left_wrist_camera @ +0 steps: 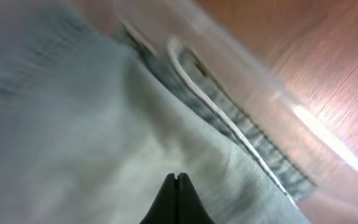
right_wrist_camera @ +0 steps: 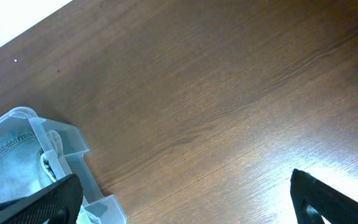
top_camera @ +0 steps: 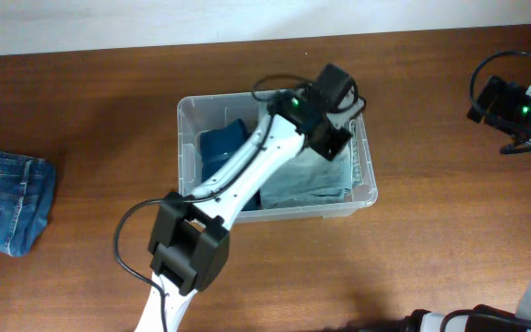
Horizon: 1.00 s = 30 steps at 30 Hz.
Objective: Pack container
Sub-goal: 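Withdraw the left gripper from the box toward the blue jeans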
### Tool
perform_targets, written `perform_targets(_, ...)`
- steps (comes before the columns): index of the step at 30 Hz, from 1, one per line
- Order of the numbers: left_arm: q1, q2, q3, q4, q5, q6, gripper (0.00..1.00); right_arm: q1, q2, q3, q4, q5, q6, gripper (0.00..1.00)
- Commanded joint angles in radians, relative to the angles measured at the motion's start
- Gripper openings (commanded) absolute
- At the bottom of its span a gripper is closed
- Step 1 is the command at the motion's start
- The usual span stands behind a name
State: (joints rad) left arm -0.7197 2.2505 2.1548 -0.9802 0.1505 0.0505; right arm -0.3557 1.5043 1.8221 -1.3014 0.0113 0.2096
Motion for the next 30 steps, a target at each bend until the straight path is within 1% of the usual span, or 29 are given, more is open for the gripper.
perform_targets(1, 0.08, -0.106, 0.092, -0.046, 0.002, -0.014, 0.01, -0.005, 0.001, 0.0, 0.003, 0.008, 0.004, 0.99)
perform_targets(3, 0.133, -0.15, 0.122, -0.081, -0.002, -0.015, 0.01, -0.005, 0.001, 0.0, 0.003, 0.008, 0.004, 0.99)
perform_targets(6, 0.229, -0.218, 0.134, -0.121, -0.076, -0.083, 0.01, -0.005, 0.001, 0.0, 0.003, 0.008, 0.004, 0.99)
perform_targets(10, 0.414, -0.321, 0.134, -0.199, -0.154, -0.163, 0.01, -0.005, 0.001, 0.0, 0.003, 0.008, 0.004, 0.99)
perform_targets(12, 0.506, -0.362, 0.134, -0.249, -0.167, -0.175, 0.01, -0.005, 0.001, 0.0, 0.003, 0.008, 0.004, 0.99)
perform_targets(15, 0.666, -0.411, 0.134, -0.333, -0.166, -0.193, 0.11, -0.005, 0.001, 0.0, 0.003, 0.008, 0.004, 0.98)
perform_targets(17, 0.784, -0.43, 0.134, -0.387, -0.166, -0.194, 0.15, -0.005, 0.001, 0.0, 0.003, 0.008, 0.004, 0.99)
perform_targets(20, 0.948, -0.435, 0.134, -0.447, -0.166, -0.226, 0.19, -0.005, 0.001, 0.0, 0.003, 0.008, 0.004, 0.99)
perform_targets(24, 1.17, -0.432, 0.101, -0.474, -0.144, -0.26, 0.2, -0.005, 0.001, 0.0, 0.003, 0.008, 0.004, 0.99)
perform_targets(30, 1.433, -0.432, -0.009, -0.428, -0.039, -0.26, 0.2, -0.005, 0.001, 0.0, 0.003, 0.008, 0.004, 0.99)
